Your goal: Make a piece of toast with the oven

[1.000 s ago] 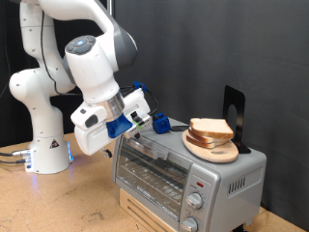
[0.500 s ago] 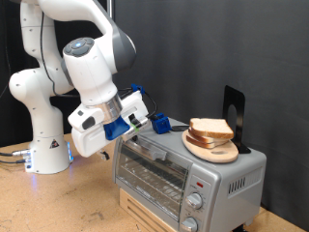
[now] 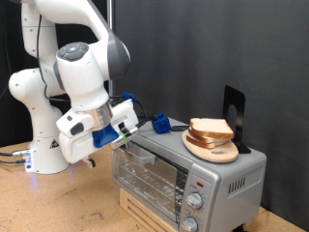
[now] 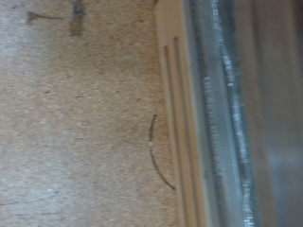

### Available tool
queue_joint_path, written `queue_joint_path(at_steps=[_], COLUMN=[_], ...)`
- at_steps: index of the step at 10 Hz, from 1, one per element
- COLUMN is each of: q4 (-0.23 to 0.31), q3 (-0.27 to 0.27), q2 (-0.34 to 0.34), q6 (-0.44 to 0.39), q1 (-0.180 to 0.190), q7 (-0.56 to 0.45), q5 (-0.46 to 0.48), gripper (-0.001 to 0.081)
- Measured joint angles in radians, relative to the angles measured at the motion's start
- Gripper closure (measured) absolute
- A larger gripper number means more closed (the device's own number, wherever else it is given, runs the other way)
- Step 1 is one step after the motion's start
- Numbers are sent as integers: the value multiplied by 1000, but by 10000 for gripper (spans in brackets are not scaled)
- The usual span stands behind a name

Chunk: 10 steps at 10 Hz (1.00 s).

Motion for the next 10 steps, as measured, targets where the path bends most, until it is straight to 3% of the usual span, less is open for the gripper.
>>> queue_joint_path(at_steps=[5, 10], q4=[-1, -2], q3=[-20, -24], q2=[37, 71], q6=[31, 94], q1=[-33, -56], q7=[-58, -83], q5=[-32, -125], gripper=[124, 124])
